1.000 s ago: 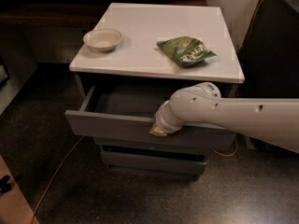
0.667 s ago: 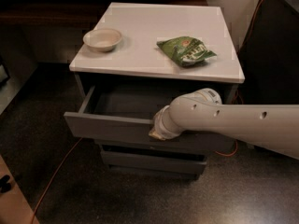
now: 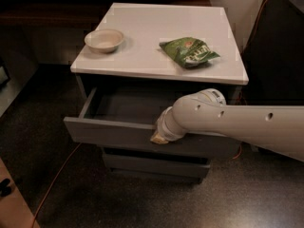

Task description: Place green jalapeno chip bag into top drawer

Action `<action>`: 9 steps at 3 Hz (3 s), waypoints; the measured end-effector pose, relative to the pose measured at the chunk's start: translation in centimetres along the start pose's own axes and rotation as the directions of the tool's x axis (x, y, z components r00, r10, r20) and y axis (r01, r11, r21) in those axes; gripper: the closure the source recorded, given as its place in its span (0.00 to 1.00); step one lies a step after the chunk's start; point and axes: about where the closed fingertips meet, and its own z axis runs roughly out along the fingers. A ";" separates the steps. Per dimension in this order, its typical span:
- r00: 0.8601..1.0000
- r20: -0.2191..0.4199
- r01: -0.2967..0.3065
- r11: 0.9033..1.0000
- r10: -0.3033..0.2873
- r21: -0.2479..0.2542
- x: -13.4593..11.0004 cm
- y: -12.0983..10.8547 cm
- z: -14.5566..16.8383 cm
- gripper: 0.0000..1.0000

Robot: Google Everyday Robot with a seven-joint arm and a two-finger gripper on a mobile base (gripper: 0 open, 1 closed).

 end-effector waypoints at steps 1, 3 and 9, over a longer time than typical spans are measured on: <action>1.000 0.000 0.000 1.000 0.000 0.000 0.0 0.0 0.0 1.00; 0.999 0.016 -0.032 0.999 0.032 -0.011 -0.1 1.7 -0.3 1.00; 0.991 0.051 -0.122 0.991 0.125 -0.060 -0.9 7.5 -1.9 0.82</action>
Offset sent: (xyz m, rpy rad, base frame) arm -0.1688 0.0761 -0.0143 0.3192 0.1647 -0.1832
